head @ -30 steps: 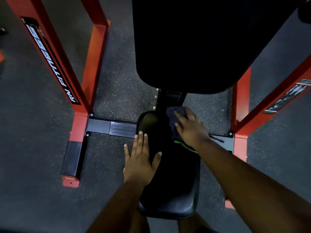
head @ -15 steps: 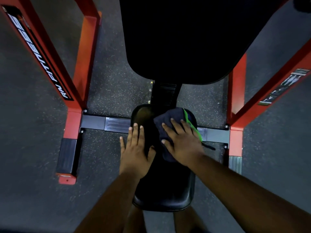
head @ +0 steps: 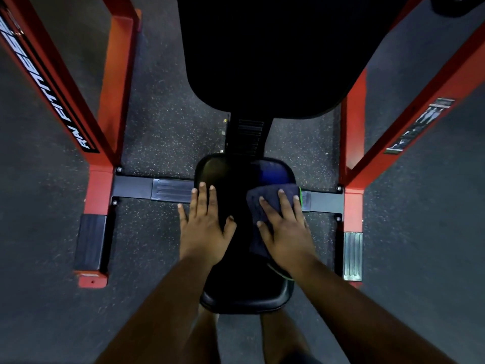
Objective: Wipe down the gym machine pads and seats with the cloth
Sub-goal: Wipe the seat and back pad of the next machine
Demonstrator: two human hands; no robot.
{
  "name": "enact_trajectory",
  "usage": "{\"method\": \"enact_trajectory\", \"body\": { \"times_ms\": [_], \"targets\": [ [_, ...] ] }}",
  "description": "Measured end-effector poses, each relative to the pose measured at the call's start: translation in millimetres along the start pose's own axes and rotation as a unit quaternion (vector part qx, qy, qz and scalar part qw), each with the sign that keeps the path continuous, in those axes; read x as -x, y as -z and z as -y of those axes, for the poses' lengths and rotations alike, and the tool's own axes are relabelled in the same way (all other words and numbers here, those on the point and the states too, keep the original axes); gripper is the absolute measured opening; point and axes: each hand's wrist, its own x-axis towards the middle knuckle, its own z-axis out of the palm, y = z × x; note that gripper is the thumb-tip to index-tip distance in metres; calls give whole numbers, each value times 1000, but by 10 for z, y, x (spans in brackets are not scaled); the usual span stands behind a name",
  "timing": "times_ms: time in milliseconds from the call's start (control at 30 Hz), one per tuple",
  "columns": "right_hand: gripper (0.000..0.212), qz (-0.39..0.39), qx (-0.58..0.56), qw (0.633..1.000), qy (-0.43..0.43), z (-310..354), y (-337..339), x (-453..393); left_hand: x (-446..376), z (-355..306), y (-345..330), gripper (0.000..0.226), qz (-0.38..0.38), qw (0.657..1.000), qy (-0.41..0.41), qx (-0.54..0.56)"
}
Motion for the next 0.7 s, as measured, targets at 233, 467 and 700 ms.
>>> {"method": "enact_trajectory", "body": {
  "times_ms": [233, 467, 700],
  "targets": [
    [57, -2, -60, 996, -69, 31, 162, -1091, -14, 43, -56, 85, -12, 1000, -13, 2],
    [58, -6, -30, 998, -51, 109, -157, 440, -3, 40, 11, 86, 13, 1000, -7, 22],
    [60, -37, 25, 998, -52, 684, 4, -1254, 36, 146, -5, 82, -62, 979, -24, 191]
  ]
}}
